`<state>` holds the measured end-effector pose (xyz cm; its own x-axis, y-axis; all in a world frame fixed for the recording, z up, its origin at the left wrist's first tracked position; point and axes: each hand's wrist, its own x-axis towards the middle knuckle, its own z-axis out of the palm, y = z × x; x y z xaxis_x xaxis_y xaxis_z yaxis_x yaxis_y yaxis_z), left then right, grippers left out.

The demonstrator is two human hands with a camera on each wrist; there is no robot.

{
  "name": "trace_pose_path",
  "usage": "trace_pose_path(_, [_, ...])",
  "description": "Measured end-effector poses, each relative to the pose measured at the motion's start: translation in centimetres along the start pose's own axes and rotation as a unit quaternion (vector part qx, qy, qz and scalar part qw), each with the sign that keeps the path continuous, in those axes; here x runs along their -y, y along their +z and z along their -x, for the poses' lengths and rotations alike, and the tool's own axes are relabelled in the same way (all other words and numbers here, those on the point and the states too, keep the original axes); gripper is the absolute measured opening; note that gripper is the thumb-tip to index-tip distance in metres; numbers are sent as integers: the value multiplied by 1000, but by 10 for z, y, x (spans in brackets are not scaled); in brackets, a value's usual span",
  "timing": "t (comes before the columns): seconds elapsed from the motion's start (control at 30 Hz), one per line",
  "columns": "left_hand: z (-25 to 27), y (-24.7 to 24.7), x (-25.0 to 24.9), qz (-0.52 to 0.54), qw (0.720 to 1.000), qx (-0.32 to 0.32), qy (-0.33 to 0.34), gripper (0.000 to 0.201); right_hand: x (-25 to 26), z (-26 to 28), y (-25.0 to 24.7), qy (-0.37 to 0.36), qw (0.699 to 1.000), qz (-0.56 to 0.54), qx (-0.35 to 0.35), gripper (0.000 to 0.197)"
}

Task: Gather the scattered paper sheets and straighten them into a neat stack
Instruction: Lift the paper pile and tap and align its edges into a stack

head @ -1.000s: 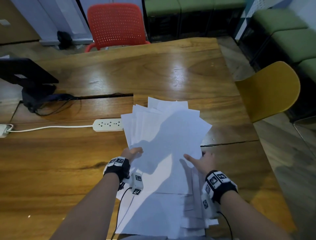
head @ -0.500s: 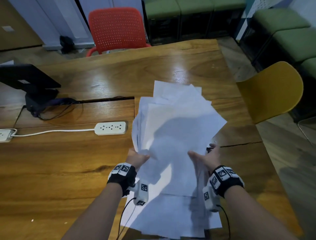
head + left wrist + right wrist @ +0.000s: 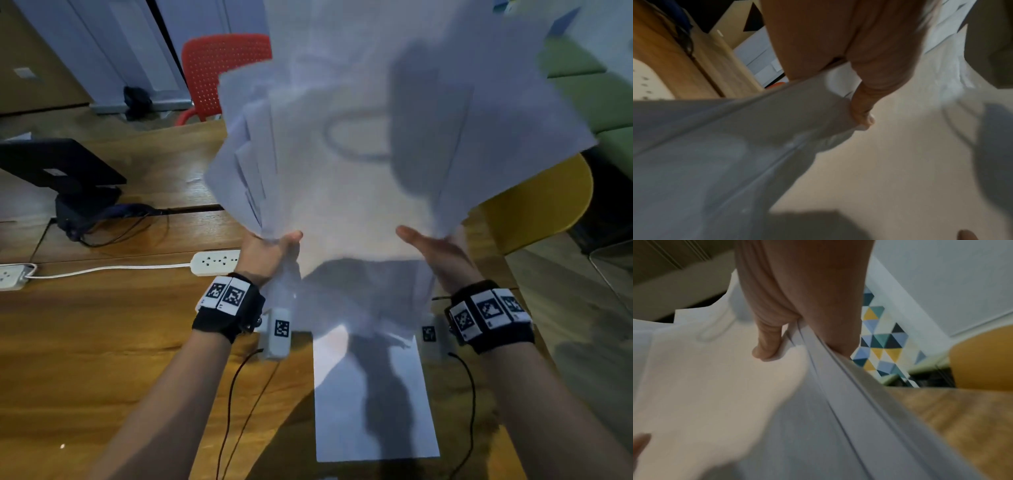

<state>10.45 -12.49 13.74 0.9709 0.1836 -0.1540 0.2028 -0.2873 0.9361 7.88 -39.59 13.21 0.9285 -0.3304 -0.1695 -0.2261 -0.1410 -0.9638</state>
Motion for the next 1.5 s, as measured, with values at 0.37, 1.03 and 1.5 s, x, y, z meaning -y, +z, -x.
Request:
trace_pose_path(0.37, [16, -10, -12, -74, 987, 113, -85, 67, 5, 13, -3, -29, 997, -3, 77, 44])
trace_pose_path(1.03, [-8, -22, -26, -141, 988, 50, -47, 53, 30, -3, -4, -48, 998, -22, 15, 55])
trace_pose_path(1.5, [-24, -30, -38, 23, 997, 79, 5, 57, 32, -7, -27, -61, 995, 9, 82, 54])
